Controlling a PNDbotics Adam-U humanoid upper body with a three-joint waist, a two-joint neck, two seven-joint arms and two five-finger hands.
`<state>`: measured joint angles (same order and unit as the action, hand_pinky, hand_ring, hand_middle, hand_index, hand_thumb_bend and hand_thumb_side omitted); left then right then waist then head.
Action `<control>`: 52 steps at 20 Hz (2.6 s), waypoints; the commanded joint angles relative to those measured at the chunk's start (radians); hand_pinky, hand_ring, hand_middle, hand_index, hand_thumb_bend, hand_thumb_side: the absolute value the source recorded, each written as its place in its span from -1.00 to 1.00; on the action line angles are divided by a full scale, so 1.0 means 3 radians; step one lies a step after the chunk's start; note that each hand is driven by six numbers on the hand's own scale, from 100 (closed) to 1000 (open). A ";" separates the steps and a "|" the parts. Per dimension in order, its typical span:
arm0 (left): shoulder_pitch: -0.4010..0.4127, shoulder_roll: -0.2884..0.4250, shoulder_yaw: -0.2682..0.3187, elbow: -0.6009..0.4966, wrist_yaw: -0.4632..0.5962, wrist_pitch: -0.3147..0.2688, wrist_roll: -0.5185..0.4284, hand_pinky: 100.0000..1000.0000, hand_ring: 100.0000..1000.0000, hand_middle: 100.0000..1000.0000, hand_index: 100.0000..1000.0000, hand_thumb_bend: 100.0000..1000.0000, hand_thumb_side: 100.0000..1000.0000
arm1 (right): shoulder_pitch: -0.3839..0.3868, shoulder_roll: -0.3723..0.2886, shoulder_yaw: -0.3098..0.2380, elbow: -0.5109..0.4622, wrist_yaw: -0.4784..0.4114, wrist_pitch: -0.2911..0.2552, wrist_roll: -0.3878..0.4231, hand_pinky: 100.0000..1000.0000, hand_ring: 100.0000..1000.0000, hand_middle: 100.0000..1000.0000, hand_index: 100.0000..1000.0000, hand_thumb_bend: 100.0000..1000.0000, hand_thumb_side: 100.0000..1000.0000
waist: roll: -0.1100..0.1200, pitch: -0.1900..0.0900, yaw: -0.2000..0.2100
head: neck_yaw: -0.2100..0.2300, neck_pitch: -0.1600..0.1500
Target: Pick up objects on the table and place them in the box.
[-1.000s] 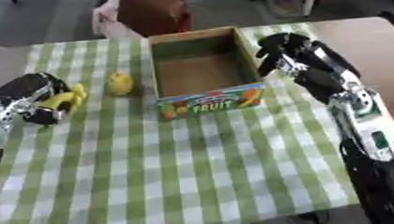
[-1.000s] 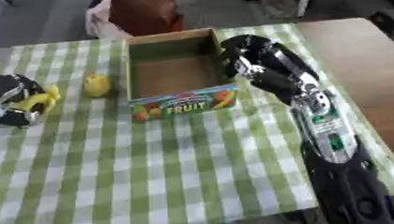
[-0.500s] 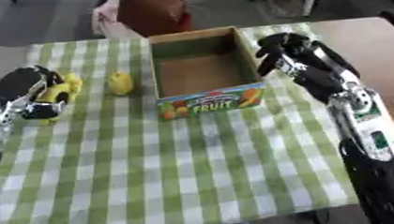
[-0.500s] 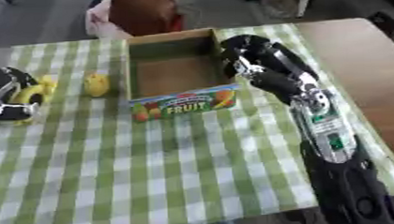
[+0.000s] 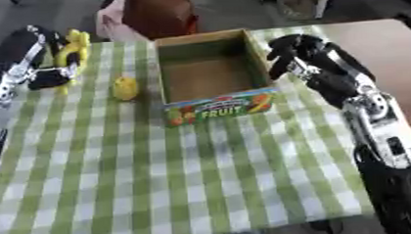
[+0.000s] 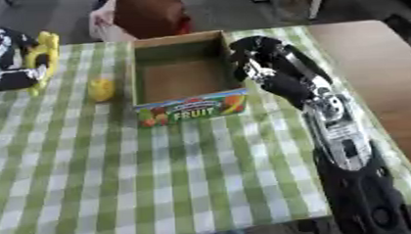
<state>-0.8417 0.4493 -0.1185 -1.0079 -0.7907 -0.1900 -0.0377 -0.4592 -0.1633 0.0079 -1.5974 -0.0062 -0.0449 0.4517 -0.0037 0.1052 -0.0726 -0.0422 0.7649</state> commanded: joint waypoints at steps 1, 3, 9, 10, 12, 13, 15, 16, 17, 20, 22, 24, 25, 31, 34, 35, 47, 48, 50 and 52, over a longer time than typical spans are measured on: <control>-0.0145 -0.0066 -0.0051 -0.0125 0.0233 0.0011 0.0036 -0.27 -0.85 -1.00 -0.54 -1.00 -0.48 | -0.0081 0.0017 0.0018 -0.0042 -0.0007 -0.0005 0.0028 0.06 0.04 0.16 0.49 -1.00 -0.16 | -0.0007 -0.0057 -0.0029 | 0.0030 0.0017; -0.0188 -0.0153 -0.0093 -0.0128 0.0339 -0.0015 0.0032 -0.26 -0.83 -1.00 -0.51 -1.00 -0.48 | -0.0097 0.0043 0.0032 -0.0052 -0.0017 -0.0003 0.0040 0.06 0.04 0.16 0.49 -1.00 -0.16 | -0.0016 -0.0054 -0.0077 | 0.0042 0.0017; -0.0283 -0.0370 -0.0189 -0.0120 0.0509 -0.0164 -0.0033 -0.23 -0.77 -0.94 -0.45 -1.00 -0.73 | -0.0132 0.0111 0.0078 -0.0073 -0.0046 0.0005 0.0088 0.06 0.04 0.15 0.48 -1.00 -0.20 | -0.0036 -0.0016 -0.0255 | 0.0099 0.0017; -0.0287 -0.0402 -0.0197 -0.0124 0.0534 -0.0190 -0.0029 -0.22 -0.76 -0.93 -0.44 -1.00 -0.47 | -0.0136 0.0120 0.0089 -0.0076 -0.0049 0.0007 0.0100 0.06 0.04 0.14 0.48 -1.00 -0.15 | -0.0035 -0.0006 -0.0287 | 0.0101 0.0017; -0.0284 -0.0461 -0.0225 -0.0126 0.0585 -0.0240 -0.0020 -0.20 -0.70 -0.87 -0.39 -1.00 -0.48 | -0.0144 0.0140 0.0112 -0.0081 -0.0053 0.0011 0.0131 0.06 0.04 0.14 0.48 -1.00 -0.14 | -0.0031 0.0016 -0.0356 | 0.0111 0.0017; -0.0279 -0.0482 -0.0239 -0.0122 0.0596 -0.0261 -0.0019 -0.20 -0.70 -0.87 -0.39 -1.00 -0.49 | -0.0148 0.0147 0.0121 -0.0083 -0.0054 0.0012 0.0144 0.06 0.04 0.14 0.48 -1.00 -0.14 | -0.0029 0.0026 -0.0386 | 0.0115 0.0017; -0.0268 -0.0520 -0.0251 -0.0109 0.0610 -0.0289 -0.0003 -0.18 -0.65 -0.81 -0.34 -1.00 -0.51 | -0.0154 0.0157 0.0131 -0.0087 -0.0055 0.0013 0.0163 0.06 0.04 0.14 0.48 -1.00 -0.14 | -0.0026 0.0041 -0.0429 | 0.0118 0.0017; -0.0261 -0.0541 -0.0255 -0.0105 0.0621 -0.0306 0.0015 -0.15 -0.55 -0.75 -0.29 -1.00 -0.73 | -0.0156 0.0160 0.0134 -0.0088 -0.0056 0.0013 0.0170 0.06 0.04 0.13 0.47 -1.00 -0.14 | -0.0024 0.0049 -0.0449 | 0.0121 0.0016; -0.0250 -0.0563 -0.0261 -0.0104 0.0638 -0.0331 0.0052 -0.13 -0.47 -0.66 -0.21 -1.00 -0.74 | -0.0157 0.0160 0.0137 -0.0088 -0.0054 0.0014 0.0176 0.06 0.03 0.12 0.47 -1.00 -0.14 | -0.0022 0.0056 -0.0467 | 0.0125 0.0017; -0.0216 -0.0610 -0.0286 -0.0098 0.0675 -0.0409 0.0195 -0.02 -0.21 -0.38 0.01 -0.93 -0.28 | -0.0159 0.0169 0.0140 -0.0084 -0.0044 0.0017 0.0189 0.06 0.03 0.12 0.47 -1.00 -0.14 | -0.0013 0.0065 -0.0493 | 0.0122 0.0017; -0.0197 -0.0616 -0.0316 -0.0086 0.0650 -0.0437 0.0251 0.10 -0.03 -0.13 0.23 -0.26 0.12 | -0.0160 0.0177 0.0142 -0.0082 -0.0037 0.0019 0.0195 0.06 0.03 0.12 0.47 -1.00 -0.14 | -0.0008 0.0064 -0.0498 | 0.0118 0.0017; -0.0179 -0.0611 -0.0334 -0.0078 0.0585 -0.0430 0.0258 0.22 0.16 0.14 0.45 0.15 0.37 | -0.0159 0.0182 0.0142 -0.0082 -0.0032 0.0020 0.0197 0.06 0.03 0.12 0.47 -1.00 -0.14 | -0.0005 0.0061 -0.0499 | 0.0114 0.0017; -0.0172 -0.0610 -0.0332 -0.0077 0.0565 -0.0416 0.0267 0.25 0.21 0.20 0.48 0.20 0.42 | -0.0160 0.0183 0.0141 -0.0081 -0.0030 0.0020 0.0198 0.06 0.03 0.12 0.47 -1.00 -0.14 | -0.0005 0.0059 -0.0497 | 0.0111 0.0016; -0.0148 -0.0582 -0.0298 -0.0061 0.0438 -0.0224 0.0347 0.34 0.36 0.42 0.60 0.13 0.49 | -0.0157 0.0186 0.0140 -0.0074 -0.0023 0.0019 0.0198 0.06 0.03 0.12 0.47 -1.00 -0.15 | -0.0004 0.0044 -0.0475 | 0.0106 0.0010; -0.0140 -0.0547 -0.0270 -0.0082 0.0448 -0.0148 0.0401 0.34 0.35 0.40 0.59 0.08 0.46 | -0.0153 0.0182 0.0139 -0.0072 -0.0019 0.0019 0.0198 0.06 0.03 0.12 0.47 -1.00 -0.15 | 0.0000 0.0038 -0.0453 | 0.0102 0.0008; -0.0140 -0.0521 -0.0260 -0.0100 0.0466 -0.0124 0.0413 0.33 0.34 0.40 0.59 0.07 0.45 | -0.0152 0.0181 0.0139 -0.0072 -0.0018 0.0019 0.0198 0.06 0.03 0.12 0.47 -1.00 -0.15 | 0.0002 0.0036 -0.0443 | 0.0100 0.0007; 0.0009 0.0019 -0.0161 -0.0344 0.0336 0.0230 -0.0311 0.34 0.26 0.19 0.50 -0.86 -0.26 | -0.0109 0.0145 0.0120 -0.0058 0.0010 0.0027 0.0183 0.06 0.03 0.12 0.47 -1.00 -0.15 | 0.0042 -0.0021 -0.0283 | 0.0030 0.0016; 0.0024 0.0050 -0.0147 -0.0336 0.0295 0.0234 -0.0376 0.34 0.25 0.18 0.49 -0.84 -0.30 | -0.0106 0.0145 0.0119 -0.0058 0.0010 0.0027 0.0181 0.06 0.03 0.12 0.47 -1.00 -0.15 | 0.0043 -0.0025 -0.0275 | 0.0026 0.0017; 0.0070 0.0118 -0.0123 -0.0273 0.0171 0.0235 -0.0507 0.34 0.26 0.18 0.49 -0.82 -0.33 | -0.0100 0.0139 0.0115 -0.0057 0.0012 0.0029 0.0177 0.06 0.03 0.12 0.47 -1.00 -0.15 | 0.0045 -0.0031 -0.0252 | 0.0012 0.0017; 0.0102 0.0140 -0.0085 -0.0187 0.0057 0.0235 -0.0586 0.33 0.25 0.18 0.48 -0.83 -0.36 | -0.0097 0.0135 0.0114 -0.0055 0.0014 0.0029 0.0176 0.06 0.03 0.12 0.47 -1.00 -0.15 | 0.0045 -0.0034 -0.0239 | 0.0006 0.0017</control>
<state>-0.7961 0.4571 -0.1603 -1.0634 -0.7518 -0.1196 -0.1945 -0.4751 -0.1049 0.0491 -1.5987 -0.0069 -0.0366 0.5072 0.0098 0.1113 -0.1443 -0.0372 0.7649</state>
